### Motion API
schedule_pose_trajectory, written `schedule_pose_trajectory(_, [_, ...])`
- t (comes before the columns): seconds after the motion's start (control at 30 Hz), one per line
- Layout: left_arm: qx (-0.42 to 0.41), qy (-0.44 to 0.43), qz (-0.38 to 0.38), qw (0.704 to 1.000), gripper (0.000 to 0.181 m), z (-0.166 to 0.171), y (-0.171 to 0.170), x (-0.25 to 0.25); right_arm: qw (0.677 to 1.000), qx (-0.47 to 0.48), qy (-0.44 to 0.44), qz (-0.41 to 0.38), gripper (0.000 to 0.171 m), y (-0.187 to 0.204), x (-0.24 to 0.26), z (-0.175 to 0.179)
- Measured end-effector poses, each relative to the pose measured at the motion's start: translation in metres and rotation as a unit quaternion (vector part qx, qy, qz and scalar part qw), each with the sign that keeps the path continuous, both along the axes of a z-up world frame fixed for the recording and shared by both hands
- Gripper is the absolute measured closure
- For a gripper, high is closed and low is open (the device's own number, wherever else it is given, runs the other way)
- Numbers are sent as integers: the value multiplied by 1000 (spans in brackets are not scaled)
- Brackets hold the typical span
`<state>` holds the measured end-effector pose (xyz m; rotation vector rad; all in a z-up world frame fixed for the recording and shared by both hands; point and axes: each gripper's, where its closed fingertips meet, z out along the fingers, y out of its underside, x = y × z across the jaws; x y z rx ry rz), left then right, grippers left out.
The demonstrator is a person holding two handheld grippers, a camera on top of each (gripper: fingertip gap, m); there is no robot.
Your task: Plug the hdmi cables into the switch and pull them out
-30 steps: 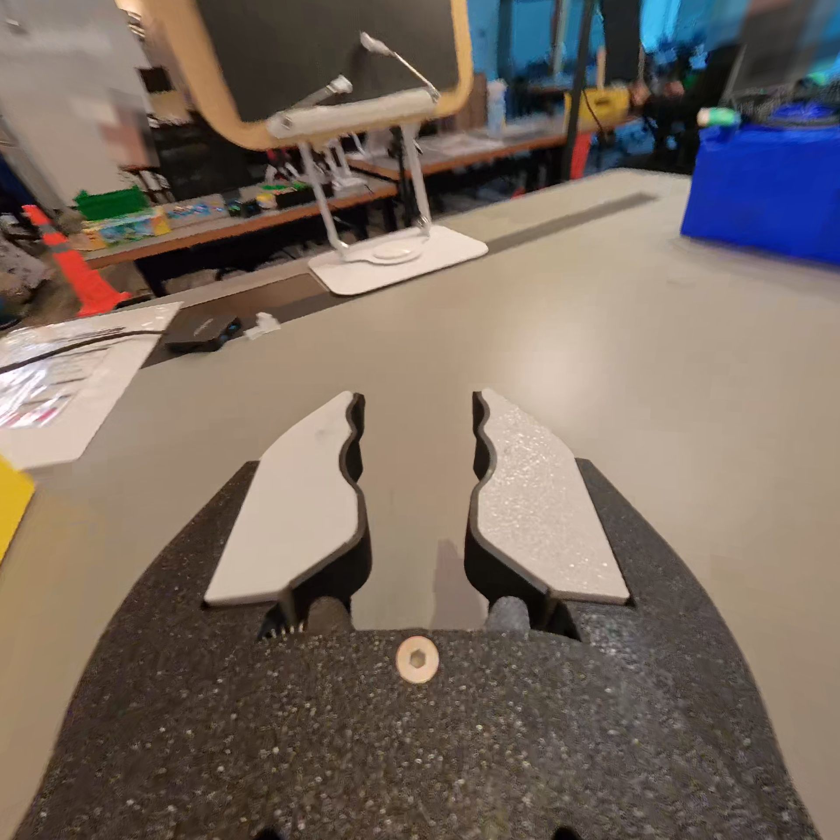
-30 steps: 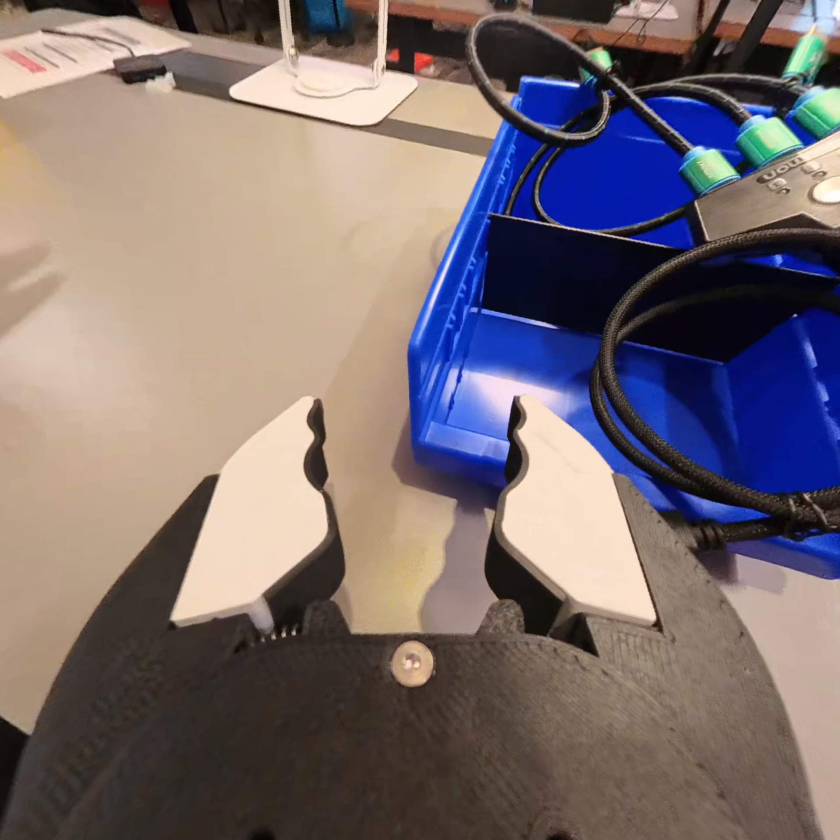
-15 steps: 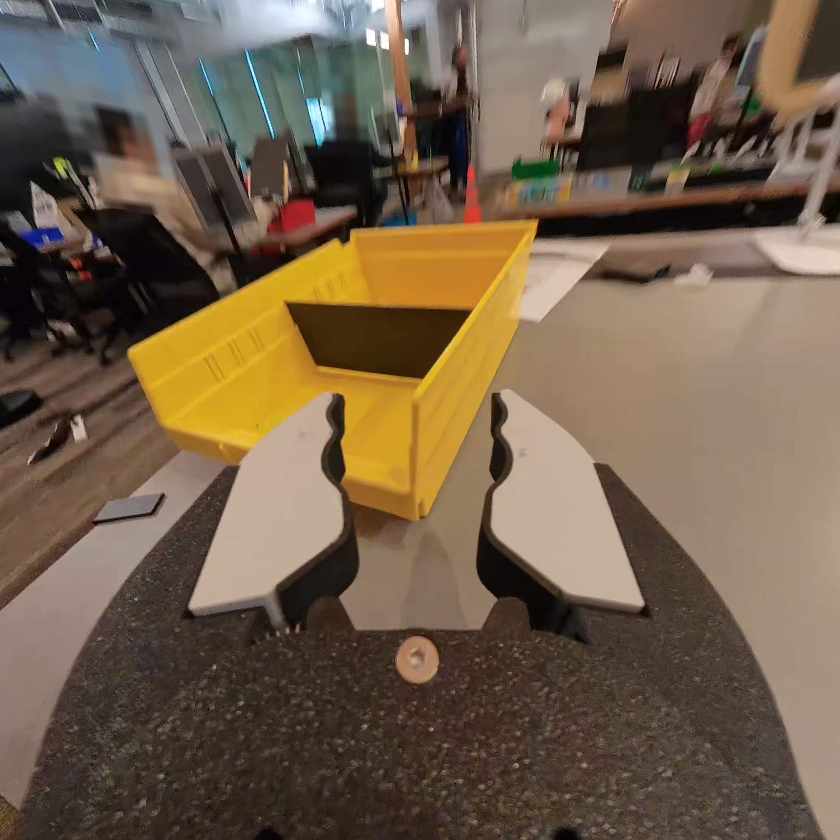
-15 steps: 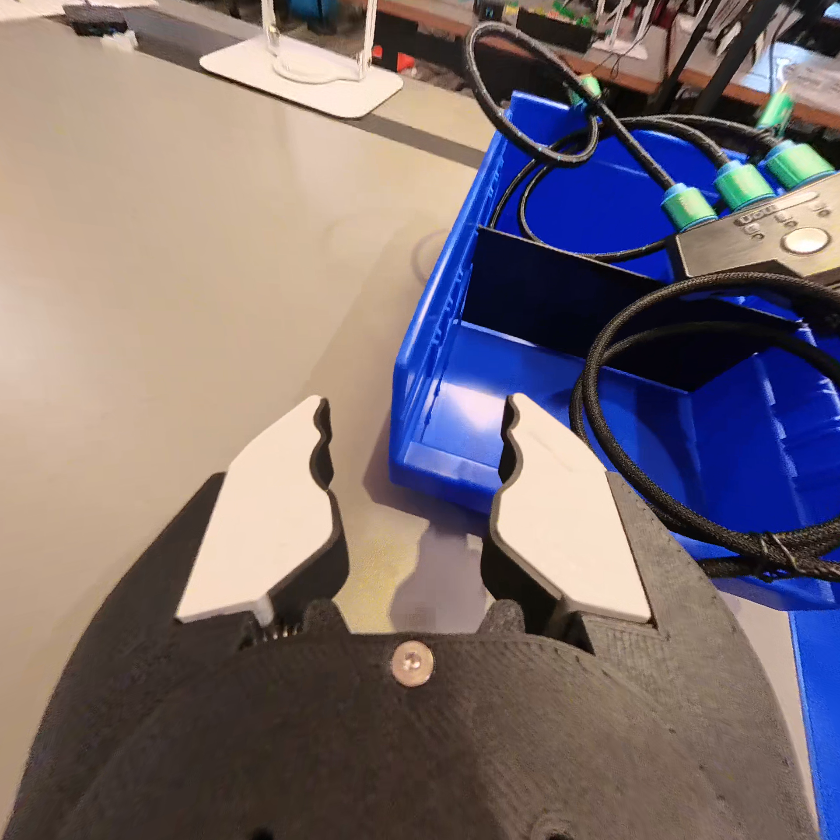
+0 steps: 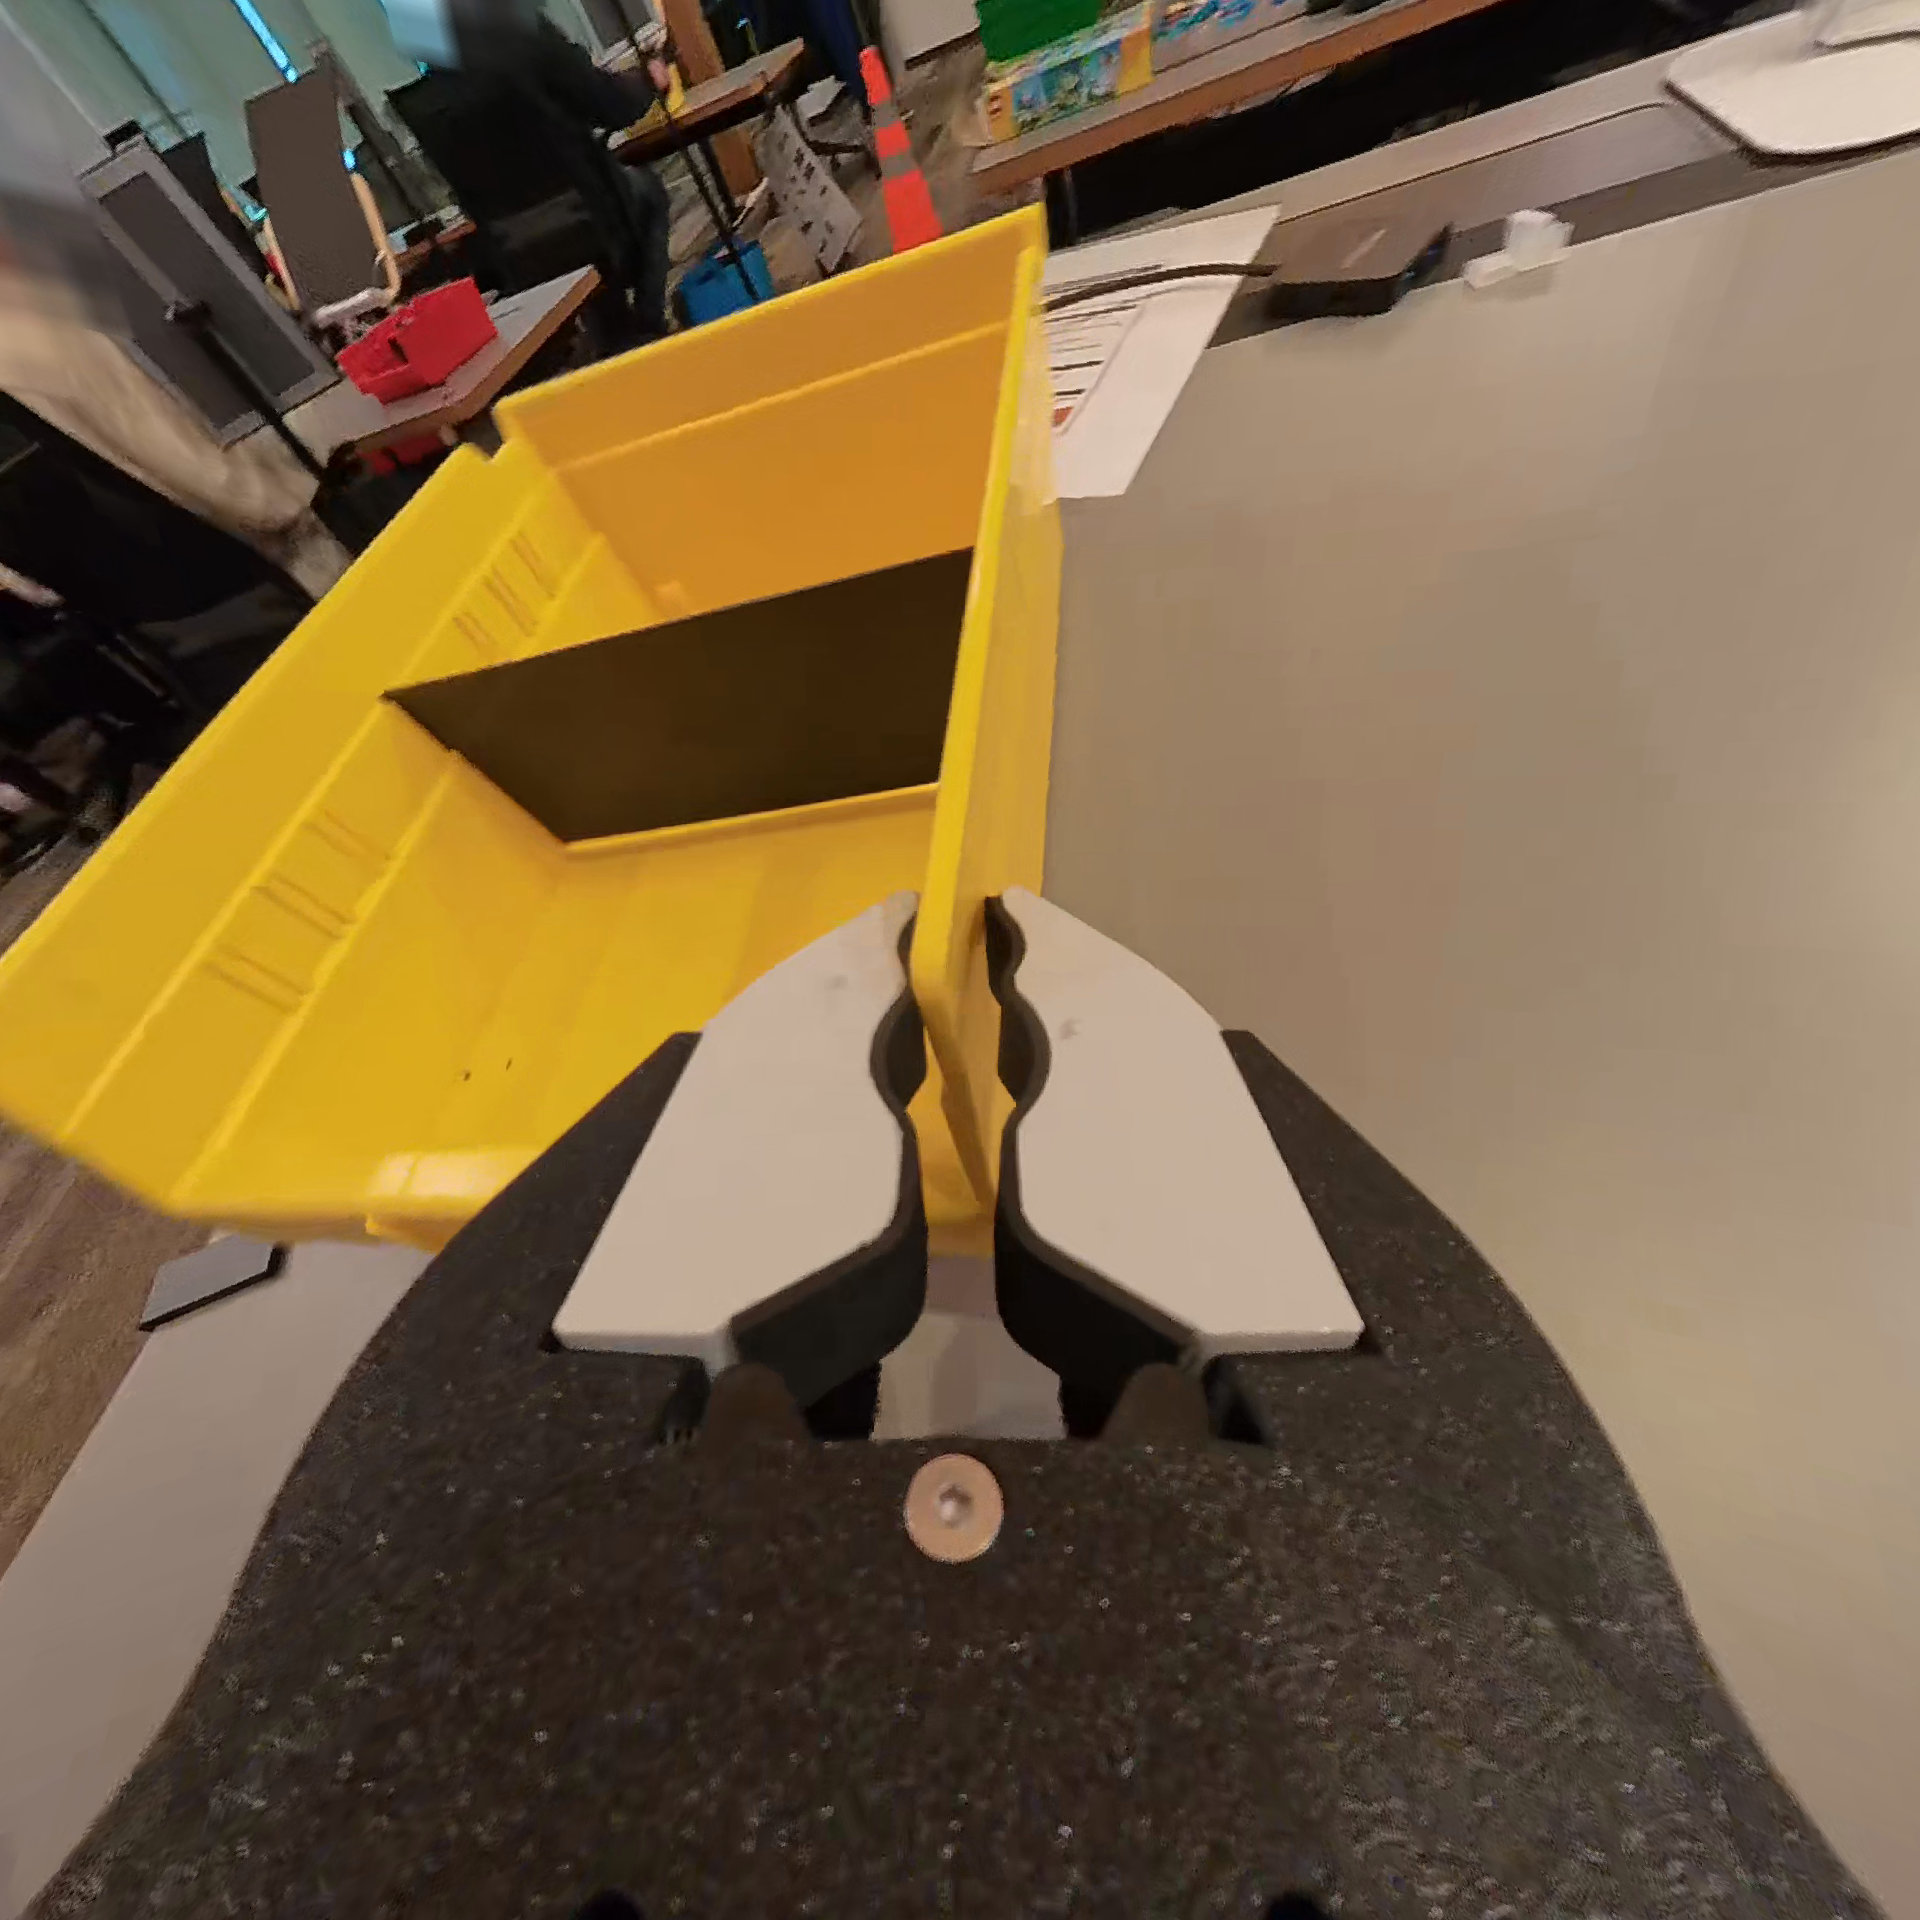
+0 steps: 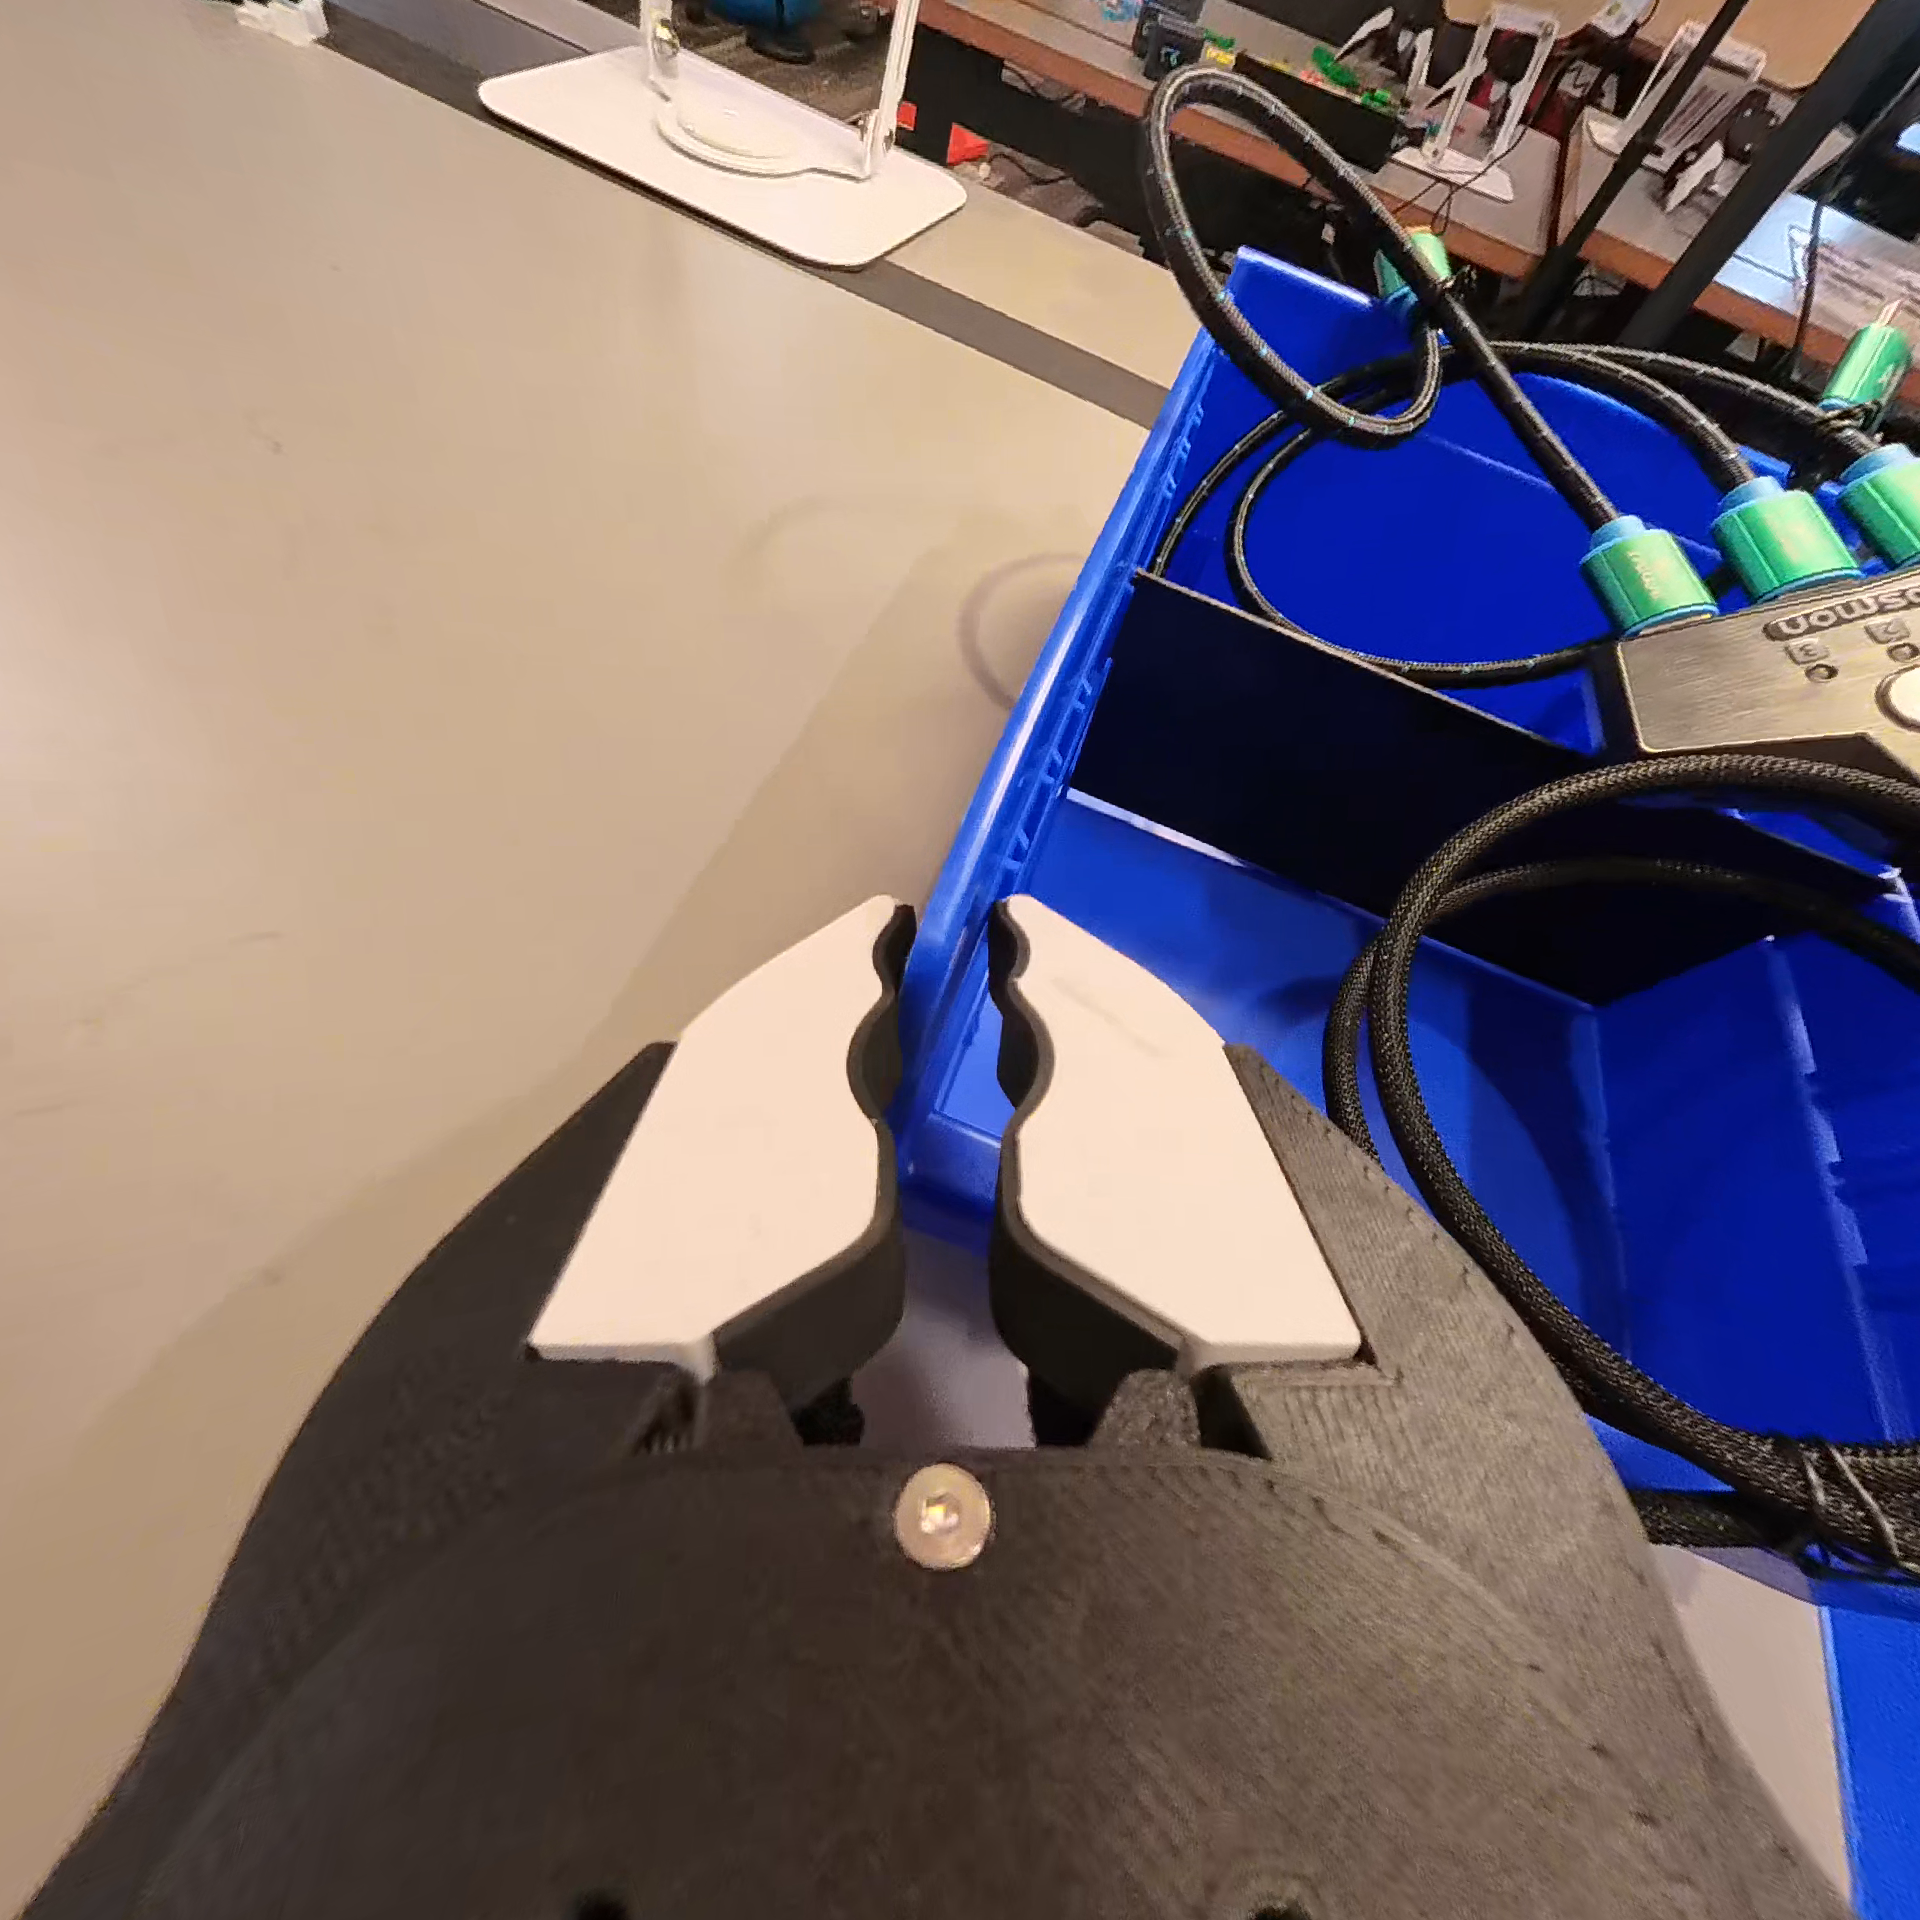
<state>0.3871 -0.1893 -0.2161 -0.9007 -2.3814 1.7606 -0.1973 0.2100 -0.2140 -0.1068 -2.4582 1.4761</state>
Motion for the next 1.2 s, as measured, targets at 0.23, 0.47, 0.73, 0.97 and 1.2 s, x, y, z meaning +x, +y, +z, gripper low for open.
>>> schedule_pose_trajectory(0.23, [-51, -11, -58, 997, 177, 9, 71, -26, 999, -11, -21, 40, 155, -4, 13, 0])
schedule_pose_trajectory(0.47, [-43, 19, -239, 970, 177, 16, 145, -61, 996, 1, -9, 84, 154, -24, 27, 0])
schedule_pose_trajectory(0.73, [7, 17, -482, 876, 178, 3, 215, -94, 981, 1, -20, 191, 155, -60, 48, -1])
schedule_pose_trajectory(0.97, [70, 25, -644, 762, 178, 1, 268, -89, 945, -29, -53, 321, 159, -82, 67, 0])
schedule_pose_trajectory(1.2, [96, 23, -712, 695, 178, 0, 295, -104, 899, -50, -94, 425, 166, -111, 80, 1])
